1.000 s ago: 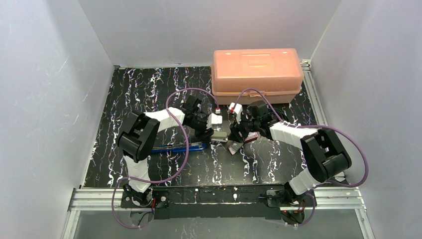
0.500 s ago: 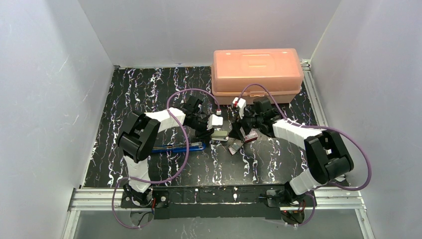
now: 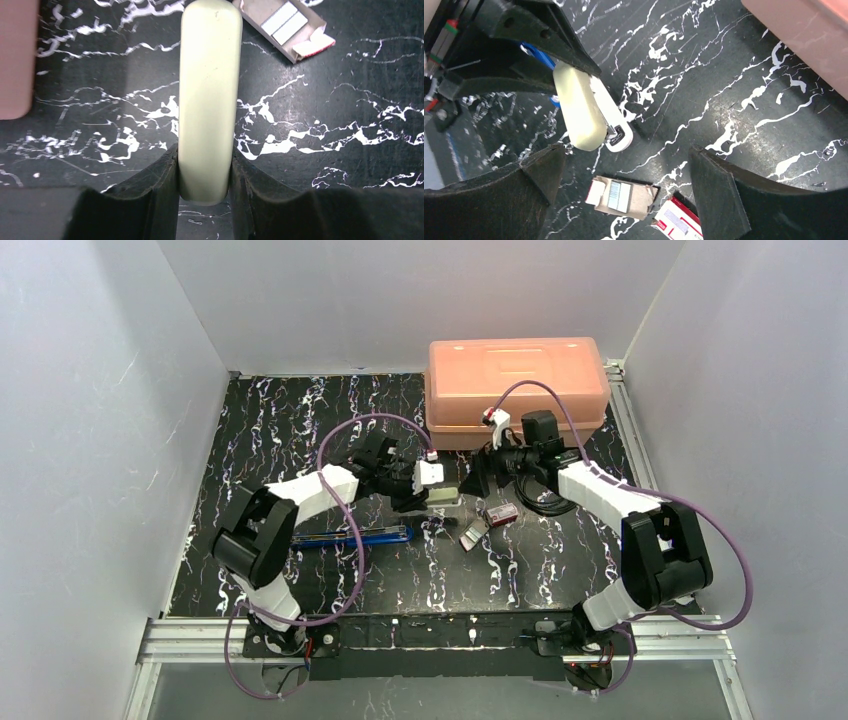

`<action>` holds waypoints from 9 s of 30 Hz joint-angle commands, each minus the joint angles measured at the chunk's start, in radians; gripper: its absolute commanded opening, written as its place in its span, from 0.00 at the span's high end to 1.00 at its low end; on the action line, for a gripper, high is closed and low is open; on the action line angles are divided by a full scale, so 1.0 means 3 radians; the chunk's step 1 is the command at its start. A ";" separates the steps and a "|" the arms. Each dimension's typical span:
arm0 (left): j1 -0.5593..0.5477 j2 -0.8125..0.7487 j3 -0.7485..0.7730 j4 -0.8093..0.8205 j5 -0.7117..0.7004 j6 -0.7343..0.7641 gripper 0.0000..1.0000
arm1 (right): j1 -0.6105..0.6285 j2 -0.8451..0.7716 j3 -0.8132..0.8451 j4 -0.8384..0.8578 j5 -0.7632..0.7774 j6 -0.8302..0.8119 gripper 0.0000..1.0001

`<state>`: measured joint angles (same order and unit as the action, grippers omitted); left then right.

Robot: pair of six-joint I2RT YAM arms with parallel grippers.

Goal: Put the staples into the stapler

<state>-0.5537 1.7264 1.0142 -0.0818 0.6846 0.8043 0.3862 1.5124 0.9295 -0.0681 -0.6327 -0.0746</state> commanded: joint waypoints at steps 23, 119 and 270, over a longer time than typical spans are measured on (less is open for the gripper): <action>-0.0221 -0.0821 0.0170 0.0160 -0.0561 -0.0363 1.00 | -0.0312 0.0215 0.0087 0.1148 -0.1296 0.2247 0.01; 0.0785 0.0445 0.0774 -0.1506 -0.0495 0.1267 0.69 | -0.0349 -0.0396 -0.0006 -0.0880 -0.0362 -0.1004 0.01; 0.1034 -0.1293 -0.0215 -0.2285 0.1045 0.0898 1.00 | 0.1498 0.0841 0.0079 0.0363 0.0678 -0.1213 0.92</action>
<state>-0.1951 1.3159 0.9897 -0.7208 1.0344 1.1683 0.8406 1.7569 0.9668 -0.0254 -0.4397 -0.4953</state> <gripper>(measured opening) 0.291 0.282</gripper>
